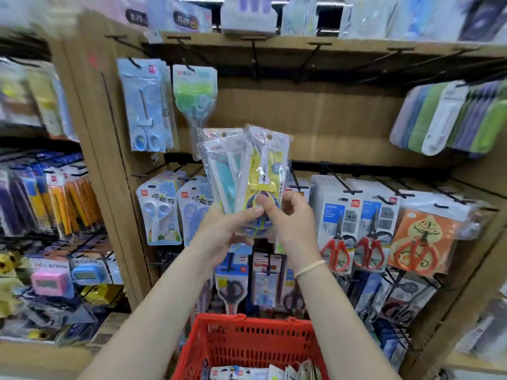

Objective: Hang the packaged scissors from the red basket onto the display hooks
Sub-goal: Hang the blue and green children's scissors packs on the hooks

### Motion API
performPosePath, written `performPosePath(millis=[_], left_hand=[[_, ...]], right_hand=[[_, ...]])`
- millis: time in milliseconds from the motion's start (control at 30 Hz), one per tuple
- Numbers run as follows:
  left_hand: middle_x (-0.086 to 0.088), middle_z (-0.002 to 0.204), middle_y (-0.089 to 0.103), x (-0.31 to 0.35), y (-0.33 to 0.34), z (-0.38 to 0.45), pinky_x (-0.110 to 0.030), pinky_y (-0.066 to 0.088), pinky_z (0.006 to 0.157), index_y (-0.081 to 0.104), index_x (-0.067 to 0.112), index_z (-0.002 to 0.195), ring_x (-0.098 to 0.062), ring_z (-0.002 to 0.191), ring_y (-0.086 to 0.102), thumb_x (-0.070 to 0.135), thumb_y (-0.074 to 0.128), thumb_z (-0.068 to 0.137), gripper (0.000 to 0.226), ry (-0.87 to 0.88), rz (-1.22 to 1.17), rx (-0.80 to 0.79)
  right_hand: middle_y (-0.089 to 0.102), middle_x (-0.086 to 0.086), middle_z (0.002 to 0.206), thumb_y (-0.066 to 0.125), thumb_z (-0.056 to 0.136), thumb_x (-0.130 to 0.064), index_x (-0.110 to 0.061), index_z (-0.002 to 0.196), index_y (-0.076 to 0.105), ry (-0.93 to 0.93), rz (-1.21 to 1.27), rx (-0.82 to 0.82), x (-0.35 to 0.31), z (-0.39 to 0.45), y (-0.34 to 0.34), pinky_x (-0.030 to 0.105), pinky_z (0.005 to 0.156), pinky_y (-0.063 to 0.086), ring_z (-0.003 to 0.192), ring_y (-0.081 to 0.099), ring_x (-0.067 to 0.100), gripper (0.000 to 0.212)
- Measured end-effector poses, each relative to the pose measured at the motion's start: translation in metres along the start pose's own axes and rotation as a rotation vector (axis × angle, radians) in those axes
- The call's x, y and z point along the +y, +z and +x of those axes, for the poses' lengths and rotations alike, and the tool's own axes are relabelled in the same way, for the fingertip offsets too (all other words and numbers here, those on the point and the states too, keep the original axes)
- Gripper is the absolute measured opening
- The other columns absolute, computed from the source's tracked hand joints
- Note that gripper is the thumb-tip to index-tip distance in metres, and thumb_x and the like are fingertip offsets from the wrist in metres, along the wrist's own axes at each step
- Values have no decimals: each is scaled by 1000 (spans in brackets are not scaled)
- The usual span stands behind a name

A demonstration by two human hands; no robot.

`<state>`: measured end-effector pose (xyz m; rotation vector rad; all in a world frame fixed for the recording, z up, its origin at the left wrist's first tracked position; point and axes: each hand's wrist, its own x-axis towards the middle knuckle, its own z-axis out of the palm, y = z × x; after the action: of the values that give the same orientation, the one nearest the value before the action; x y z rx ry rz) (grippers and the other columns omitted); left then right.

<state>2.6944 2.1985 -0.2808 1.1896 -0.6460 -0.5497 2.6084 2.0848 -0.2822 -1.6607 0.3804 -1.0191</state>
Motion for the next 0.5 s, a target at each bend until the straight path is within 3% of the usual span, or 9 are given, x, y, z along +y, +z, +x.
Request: performPosePath(millis=[67, 133, 233, 300, 400, 467, 500], left_hand=[[-8, 90, 77, 11, -2, 7, -26, 52, 43, 69, 7, 115, -21, 68, 72, 37, 82, 64, 61, 24, 7, 27], [-4, 94, 78, 22, -4, 12, -28, 57, 47, 68, 9, 120, -20, 70, 74, 44, 76, 69, 62, 31, -23, 39], [7, 102, 79, 36, -10, 19, -36, 65, 60, 64, 16, 126, -14, 85, 77, 33, 70, 87, 44, 51, -109, 20], [5, 107, 78, 42, -15, 24, -37, 64, 60, 62, 15, 131, -16, 91, 76, 20, 69, 94, 37, 87, -118, 29], [-1, 100, 77, 53, -24, 34, -32, 61, 54, 59, 8, 134, -14, 80, 74, 10, 71, 93, 43, 142, -114, 98], [0, 102, 74, 60, -32, 40, -31, 60, 51, 58, 10, 132, -9, 81, 73, 9, 73, 91, 44, 164, -129, 169], [0, 103, 73, 63, -36, 43, -30, 59, 50, 59, 14, 129, -9, 83, 73, 10, 75, 90, 43, 172, -125, 206]], right_hand=[[59, 2, 73, 81, 82, -42, -7, 81, 60, -6, 39, -69, -8, 10, 2, 35, 70, 48, 69, 54, 15, 41], [76, 0, 92, 79, 85, -35, -11, 99, 71, 9, 71, -136, -15, 16, 6, 46, 89, 57, 89, 71, 19, 29], [74, -5, 111, 70, 92, -38, -23, 113, 64, 19, 37, -205, -19, 27, 16, 51, 101, 52, 108, 68, 16, 27], [70, -1, 115, 66, 94, -39, -24, 112, 58, 11, 36, -223, -24, 38, 22, 53, 103, 50, 112, 66, 18, 24], [64, 19, 116, 67, 94, -40, -10, 109, 54, -20, 67, -203, -38, 56, 24, 55, 86, 58, 110, 66, 32, 36], [57, 28, 118, 63, 99, -31, -2, 107, 48, -52, 69, -167, -49, 71, 23, 42, 59, 61, 106, 65, 36, 34], [55, 28, 117, 60, 101, -29, 0, 107, 46, -61, 54, -142, -53, 79, 23, 36, 52, 59, 105, 64, 36, 32]])
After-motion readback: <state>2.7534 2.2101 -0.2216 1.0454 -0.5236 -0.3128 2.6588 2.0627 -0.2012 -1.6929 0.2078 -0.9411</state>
